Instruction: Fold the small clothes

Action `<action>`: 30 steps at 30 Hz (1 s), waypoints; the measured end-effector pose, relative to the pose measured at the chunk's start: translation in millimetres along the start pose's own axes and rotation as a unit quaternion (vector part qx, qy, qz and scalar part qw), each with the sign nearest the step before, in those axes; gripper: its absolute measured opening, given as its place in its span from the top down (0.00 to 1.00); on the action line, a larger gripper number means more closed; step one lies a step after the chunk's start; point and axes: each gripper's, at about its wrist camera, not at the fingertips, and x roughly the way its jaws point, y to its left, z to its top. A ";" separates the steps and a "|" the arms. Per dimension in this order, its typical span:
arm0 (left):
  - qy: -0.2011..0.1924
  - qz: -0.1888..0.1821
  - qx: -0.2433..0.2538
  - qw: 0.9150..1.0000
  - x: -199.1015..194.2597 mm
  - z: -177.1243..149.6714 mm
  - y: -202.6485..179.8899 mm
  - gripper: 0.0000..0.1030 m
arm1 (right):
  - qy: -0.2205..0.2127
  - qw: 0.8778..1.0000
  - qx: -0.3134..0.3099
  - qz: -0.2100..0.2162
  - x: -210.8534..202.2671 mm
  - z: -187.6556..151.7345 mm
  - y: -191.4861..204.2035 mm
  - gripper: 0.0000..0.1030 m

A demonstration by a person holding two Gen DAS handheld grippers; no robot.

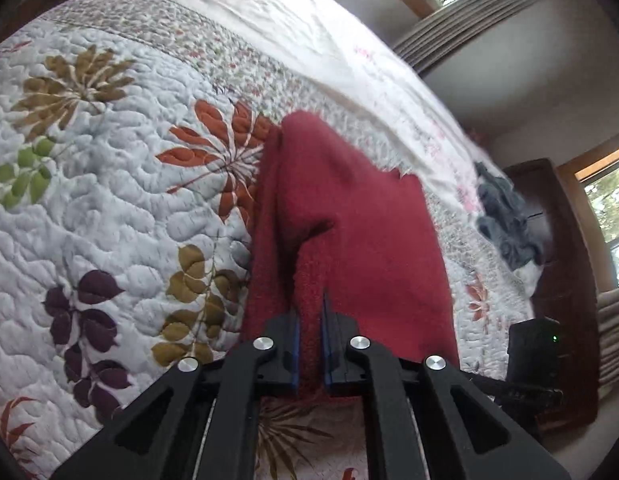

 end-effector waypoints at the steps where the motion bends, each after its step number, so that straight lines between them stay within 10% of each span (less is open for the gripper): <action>1: 0.005 -0.001 0.005 1.000 0.5 -4.1 2.1 0.93 | 0.001 1.000 0.001 -0.002 -2.1 -0.9 -0.7 0.81; 12: 0.042 0.018 -0.002 0.999 31.7 -23.6 23.9 0.89 | 0.030 0.998 0.000 -0.052 29.4 -13.3 -20.6 0.78; 18: 0.029 0.017 0.001 0.999 6.3 -9.7 7.9 0.48 | 0.011 0.998 -0.024 -0.054 7.9 -5.0 -5.7 0.65; 30: 0.071 0.027 -0.035 0.996 74.1 67.0 22.5 0.39 | -0.015 1.000 0.015 -0.017 2.2 62.5 -21.6 0.48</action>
